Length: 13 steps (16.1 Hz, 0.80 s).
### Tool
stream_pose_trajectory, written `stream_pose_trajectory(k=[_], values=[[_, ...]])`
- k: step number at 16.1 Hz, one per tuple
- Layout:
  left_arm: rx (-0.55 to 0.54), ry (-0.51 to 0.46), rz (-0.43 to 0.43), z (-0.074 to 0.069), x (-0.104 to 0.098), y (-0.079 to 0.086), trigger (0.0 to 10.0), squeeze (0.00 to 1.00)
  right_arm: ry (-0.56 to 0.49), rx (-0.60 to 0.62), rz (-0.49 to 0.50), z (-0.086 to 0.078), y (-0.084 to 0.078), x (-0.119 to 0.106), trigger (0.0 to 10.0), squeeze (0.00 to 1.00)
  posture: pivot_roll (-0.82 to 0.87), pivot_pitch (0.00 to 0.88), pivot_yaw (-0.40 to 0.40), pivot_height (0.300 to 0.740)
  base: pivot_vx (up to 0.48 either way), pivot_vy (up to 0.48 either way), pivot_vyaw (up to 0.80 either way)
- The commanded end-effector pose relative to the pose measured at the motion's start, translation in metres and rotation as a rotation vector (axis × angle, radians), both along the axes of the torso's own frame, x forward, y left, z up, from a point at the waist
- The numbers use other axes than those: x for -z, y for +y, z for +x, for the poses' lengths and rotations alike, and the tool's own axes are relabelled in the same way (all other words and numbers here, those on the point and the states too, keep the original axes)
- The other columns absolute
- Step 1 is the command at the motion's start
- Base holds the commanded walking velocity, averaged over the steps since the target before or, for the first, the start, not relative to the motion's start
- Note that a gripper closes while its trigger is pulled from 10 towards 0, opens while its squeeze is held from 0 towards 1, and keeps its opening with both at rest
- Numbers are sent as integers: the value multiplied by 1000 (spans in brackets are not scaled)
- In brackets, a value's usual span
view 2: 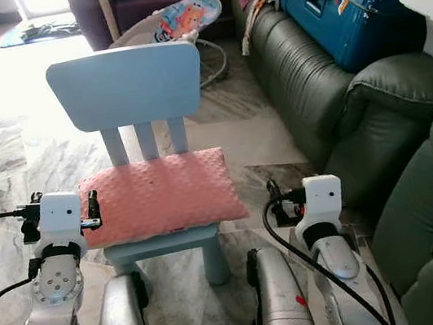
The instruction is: Move the pillow to the sofa
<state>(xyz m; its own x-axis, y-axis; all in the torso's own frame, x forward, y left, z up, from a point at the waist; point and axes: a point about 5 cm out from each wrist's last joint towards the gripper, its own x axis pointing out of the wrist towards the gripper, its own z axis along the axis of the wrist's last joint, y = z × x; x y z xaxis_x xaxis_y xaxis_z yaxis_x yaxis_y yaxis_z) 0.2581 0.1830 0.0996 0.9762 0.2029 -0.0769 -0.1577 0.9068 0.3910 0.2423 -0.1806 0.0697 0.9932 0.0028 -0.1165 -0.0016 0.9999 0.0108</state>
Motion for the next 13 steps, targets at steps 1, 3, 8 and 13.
stream_pose_trajectory(k=[1,3,8,13], values=[[-12,-15,5,1,-3,3,10000,0,-16,-10,-2,3,1,-3,10000,0,24,0,-39,502,0,0,0],[-11,-16,2,1,-3,2,10000,0,-19,-29,-23,3,3,-4,10000,0,23,0,-38,502,0,0,0],[2,-17,2,2,-3,0,10000,0,-23,-25,-16,3,3,-4,10000,0,20,0,-34,502,105,0,275],[7,-10,2,1,-2,-1,10000,0,-31,-41,-14,2,5,-5,10000,0,19,0,-36,502,284,49,0]])
